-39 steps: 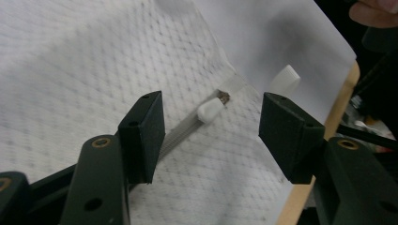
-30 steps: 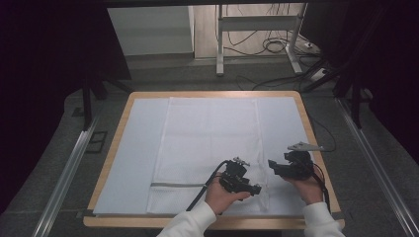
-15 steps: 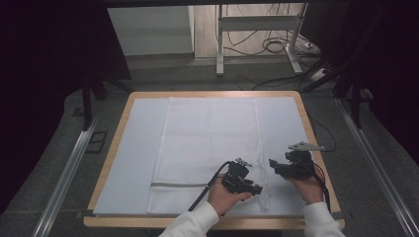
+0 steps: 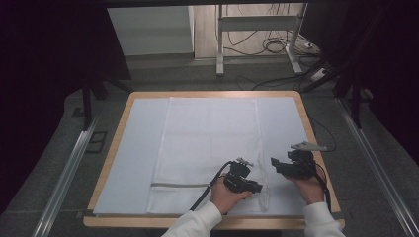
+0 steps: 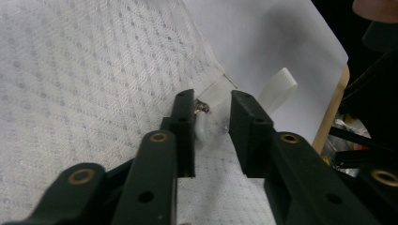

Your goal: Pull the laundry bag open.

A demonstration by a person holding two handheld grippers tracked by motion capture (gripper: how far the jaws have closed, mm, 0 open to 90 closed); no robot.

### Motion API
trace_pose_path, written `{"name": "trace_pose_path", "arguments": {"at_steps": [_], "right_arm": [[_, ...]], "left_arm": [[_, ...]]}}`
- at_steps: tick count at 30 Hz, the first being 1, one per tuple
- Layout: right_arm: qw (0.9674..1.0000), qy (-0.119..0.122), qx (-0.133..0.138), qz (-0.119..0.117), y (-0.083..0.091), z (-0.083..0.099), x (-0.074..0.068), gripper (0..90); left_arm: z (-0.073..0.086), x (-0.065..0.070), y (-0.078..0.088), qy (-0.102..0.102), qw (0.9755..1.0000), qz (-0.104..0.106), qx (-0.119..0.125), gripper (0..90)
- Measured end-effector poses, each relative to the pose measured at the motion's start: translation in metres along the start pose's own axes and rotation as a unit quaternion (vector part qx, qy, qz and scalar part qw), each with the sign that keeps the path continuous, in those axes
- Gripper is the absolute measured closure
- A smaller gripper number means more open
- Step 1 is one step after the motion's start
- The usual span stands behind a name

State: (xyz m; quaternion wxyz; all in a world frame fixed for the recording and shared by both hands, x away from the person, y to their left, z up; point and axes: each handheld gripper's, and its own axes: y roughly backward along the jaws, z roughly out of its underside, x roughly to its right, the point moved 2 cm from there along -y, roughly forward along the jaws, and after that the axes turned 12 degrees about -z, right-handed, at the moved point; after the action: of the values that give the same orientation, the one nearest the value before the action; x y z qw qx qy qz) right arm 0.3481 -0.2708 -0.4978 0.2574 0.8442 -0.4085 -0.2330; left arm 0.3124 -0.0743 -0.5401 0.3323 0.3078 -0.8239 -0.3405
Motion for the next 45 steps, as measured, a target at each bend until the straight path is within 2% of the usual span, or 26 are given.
{"name": "trace_pose_path", "arguments": {"at_steps": [6,9,14,18,25,31,34,38,45], "right_arm": [[1.0,-0.001,0.004,0.003,0.002,-0.001,0.0,28.0],[1.0,0.0,0.007,0.003,0.002,-0.001,0.0,28.0],[1.0,0.0,0.004,0.004,0.002,-0.001,0.0,28.0],[1.0,-0.003,0.001,0.001,0.002,0.0,0.001,28.0],[0.9996,-0.025,-0.002,-0.014,0.01,-0.002,0.003,25.8],[0.9984,-0.054,0.001,-0.02,0.014,-0.004,0.005,22.8],[0.9971,-0.069,-0.001,-0.033,0.015,-0.005,0.005,21.7],[0.9958,-0.077,-0.007,-0.049,0.014,-0.005,0.003,21.2],[0.9943,-0.086,-0.013,-0.061,0.012,-0.006,0.0,21.4]], "left_arm": [[0.0,-0.003,-0.001,-0.006,1.0,-0.003,0.003,83.9],[0.0,-0.005,-0.001,-0.005,1.0,0.005,0.001,85.5],[0.001,-0.004,0.0,-0.013,0.9999,0.001,0.008,86.1],[0.0,-0.005,0.004,-0.011,0.9998,0.005,0.017,86.2],[-0.001,-0.006,0.016,-0.016,0.9994,0.009,0.031,86.5],[0.0,-0.009,0.024,-0.016,0.9991,0.013,0.038,86.5],[0.0,-0.01,0.026,-0.014,0.999,0.016,0.04,86.5],[0.0,-0.01,0.027,-0.013,0.9988,0.017,0.043,86.5],[0.001,-0.012,0.03,-0.017,0.9988,0.018,0.043,86.5]]}}
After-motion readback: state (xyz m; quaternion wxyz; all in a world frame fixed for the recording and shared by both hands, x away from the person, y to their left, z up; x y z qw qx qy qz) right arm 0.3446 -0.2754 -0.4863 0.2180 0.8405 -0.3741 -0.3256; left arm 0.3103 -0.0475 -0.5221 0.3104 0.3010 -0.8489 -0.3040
